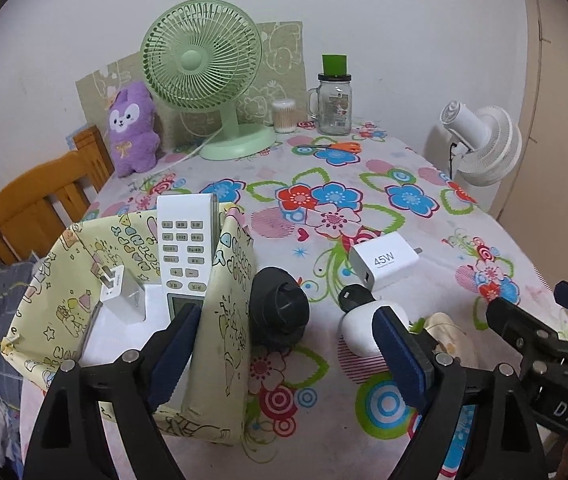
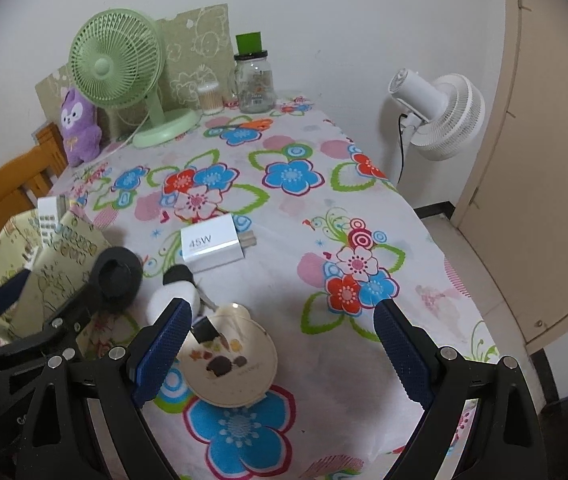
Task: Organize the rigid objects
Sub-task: 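Grasp the cream bear-shaped coaster with the right tool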
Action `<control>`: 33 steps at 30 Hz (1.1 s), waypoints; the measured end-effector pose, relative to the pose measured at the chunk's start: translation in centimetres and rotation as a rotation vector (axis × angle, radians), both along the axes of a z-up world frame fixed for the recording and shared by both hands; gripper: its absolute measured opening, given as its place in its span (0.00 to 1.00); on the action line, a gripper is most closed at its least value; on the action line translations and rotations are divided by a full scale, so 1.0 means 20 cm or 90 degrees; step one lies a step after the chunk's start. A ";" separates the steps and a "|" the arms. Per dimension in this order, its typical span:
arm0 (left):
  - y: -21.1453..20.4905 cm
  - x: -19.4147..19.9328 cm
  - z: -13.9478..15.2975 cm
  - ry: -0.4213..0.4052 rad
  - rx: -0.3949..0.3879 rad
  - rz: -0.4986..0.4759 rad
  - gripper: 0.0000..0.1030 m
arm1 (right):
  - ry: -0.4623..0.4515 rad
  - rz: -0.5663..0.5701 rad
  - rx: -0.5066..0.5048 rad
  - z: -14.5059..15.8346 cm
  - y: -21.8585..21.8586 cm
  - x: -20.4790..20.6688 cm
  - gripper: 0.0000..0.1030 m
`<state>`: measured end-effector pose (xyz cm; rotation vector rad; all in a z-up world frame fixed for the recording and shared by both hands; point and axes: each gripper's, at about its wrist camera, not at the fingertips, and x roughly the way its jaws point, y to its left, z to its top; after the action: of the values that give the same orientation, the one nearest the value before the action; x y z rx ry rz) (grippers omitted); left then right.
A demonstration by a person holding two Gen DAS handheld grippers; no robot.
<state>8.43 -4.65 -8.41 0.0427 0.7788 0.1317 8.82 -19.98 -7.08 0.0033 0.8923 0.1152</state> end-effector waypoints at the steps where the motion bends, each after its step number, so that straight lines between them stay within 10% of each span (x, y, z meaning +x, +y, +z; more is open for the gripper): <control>1: -0.01 0.00 0.00 -0.001 0.003 0.003 0.86 | 0.003 0.003 0.000 -0.01 0.00 0.00 0.91; 33: -0.18 0.07 -0.10 0.035 0.015 -0.045 0.87 | 0.061 0.164 0.030 -0.35 0.14 0.02 0.91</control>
<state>9.81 -8.27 -10.45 0.0966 0.8297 0.0726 9.27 -17.13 -14.01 -0.0633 0.9823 0.3781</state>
